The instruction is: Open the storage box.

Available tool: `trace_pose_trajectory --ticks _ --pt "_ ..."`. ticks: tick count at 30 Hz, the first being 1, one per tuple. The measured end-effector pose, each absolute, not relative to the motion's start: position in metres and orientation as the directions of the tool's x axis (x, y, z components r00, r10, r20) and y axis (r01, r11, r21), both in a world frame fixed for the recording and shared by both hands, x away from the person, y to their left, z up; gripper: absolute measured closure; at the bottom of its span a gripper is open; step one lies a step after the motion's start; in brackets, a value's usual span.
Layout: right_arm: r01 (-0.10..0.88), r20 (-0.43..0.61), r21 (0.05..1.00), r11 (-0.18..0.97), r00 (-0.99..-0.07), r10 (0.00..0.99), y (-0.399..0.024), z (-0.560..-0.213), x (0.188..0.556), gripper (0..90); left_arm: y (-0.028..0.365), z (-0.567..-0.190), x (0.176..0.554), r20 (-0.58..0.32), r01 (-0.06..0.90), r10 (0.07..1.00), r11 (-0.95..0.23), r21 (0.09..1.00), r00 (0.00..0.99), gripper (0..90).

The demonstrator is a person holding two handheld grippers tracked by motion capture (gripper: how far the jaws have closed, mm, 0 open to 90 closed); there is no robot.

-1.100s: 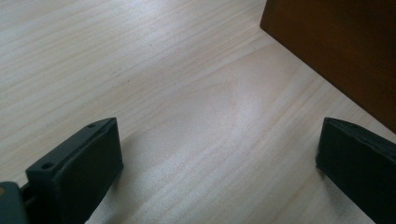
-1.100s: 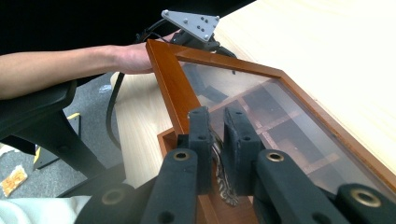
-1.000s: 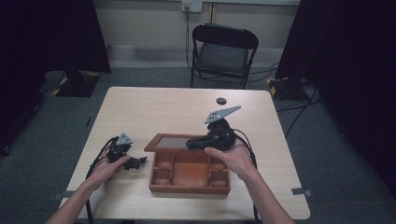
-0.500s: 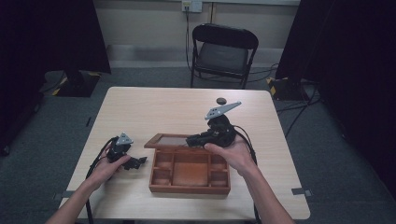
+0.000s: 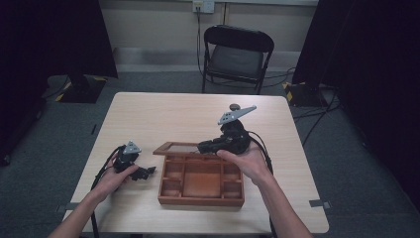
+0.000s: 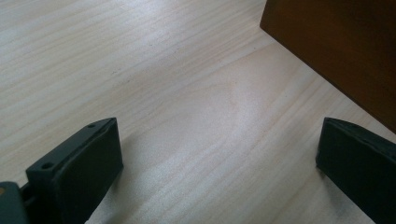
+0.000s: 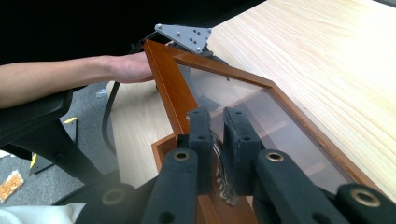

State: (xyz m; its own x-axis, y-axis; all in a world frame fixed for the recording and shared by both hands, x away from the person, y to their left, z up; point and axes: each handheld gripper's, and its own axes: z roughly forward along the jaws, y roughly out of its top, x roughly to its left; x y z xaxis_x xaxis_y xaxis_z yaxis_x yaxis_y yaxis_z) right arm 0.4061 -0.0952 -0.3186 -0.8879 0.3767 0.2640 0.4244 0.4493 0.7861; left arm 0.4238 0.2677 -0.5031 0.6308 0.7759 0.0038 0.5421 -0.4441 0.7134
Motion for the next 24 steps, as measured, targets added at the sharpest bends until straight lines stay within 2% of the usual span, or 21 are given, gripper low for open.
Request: trace_pose_trajectory --ticks 24 --pt "0.422 0.25 0.79 0.444 -0.884 0.396 -0.0944 -0.3131 0.4093 82.6 0.2677 -0.5031 0.4237 0.003 0.542 0.776 -0.444 0.714 0.631 0.0"
